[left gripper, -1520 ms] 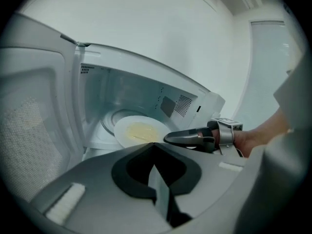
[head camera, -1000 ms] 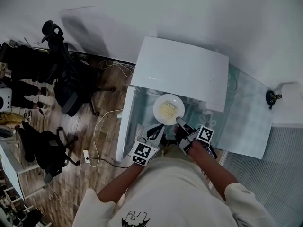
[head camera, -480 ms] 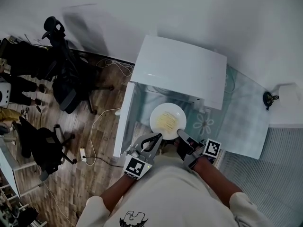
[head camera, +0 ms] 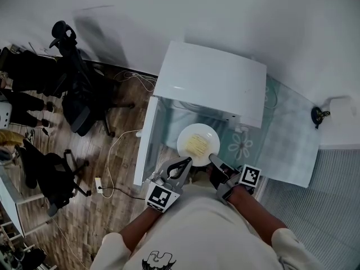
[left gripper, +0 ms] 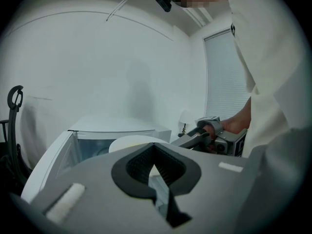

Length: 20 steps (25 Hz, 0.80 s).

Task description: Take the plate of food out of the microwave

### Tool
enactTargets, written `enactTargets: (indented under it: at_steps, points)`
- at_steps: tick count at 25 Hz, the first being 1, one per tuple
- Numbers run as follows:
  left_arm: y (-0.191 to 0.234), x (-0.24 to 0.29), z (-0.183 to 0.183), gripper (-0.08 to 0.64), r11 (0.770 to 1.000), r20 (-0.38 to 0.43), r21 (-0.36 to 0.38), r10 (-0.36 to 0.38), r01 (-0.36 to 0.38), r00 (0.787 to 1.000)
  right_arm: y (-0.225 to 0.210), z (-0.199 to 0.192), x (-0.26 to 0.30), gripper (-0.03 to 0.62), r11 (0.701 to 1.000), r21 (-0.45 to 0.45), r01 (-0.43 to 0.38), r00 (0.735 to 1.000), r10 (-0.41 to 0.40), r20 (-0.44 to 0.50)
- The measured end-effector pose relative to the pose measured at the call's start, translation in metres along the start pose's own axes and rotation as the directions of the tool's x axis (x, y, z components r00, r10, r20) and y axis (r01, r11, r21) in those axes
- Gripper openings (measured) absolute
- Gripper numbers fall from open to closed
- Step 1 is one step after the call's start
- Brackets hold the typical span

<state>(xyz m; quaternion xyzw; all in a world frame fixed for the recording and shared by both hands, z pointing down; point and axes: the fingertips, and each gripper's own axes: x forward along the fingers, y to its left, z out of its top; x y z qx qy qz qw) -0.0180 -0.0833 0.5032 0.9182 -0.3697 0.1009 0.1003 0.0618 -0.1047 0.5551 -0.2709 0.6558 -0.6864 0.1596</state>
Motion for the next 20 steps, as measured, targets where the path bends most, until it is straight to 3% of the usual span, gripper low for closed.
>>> enactTargets:
  at_steps: [20]
  points:
    - [0.0002, 0.0045, -0.0038, 0.003, 1.000, -0.018, -0.014, -0.008, 0.008, 1.000, -0.0078, 0.0069, -0.0002, 0.026, 1.000, -0.009, 0.030, 1.000, -0.030, -0.001]
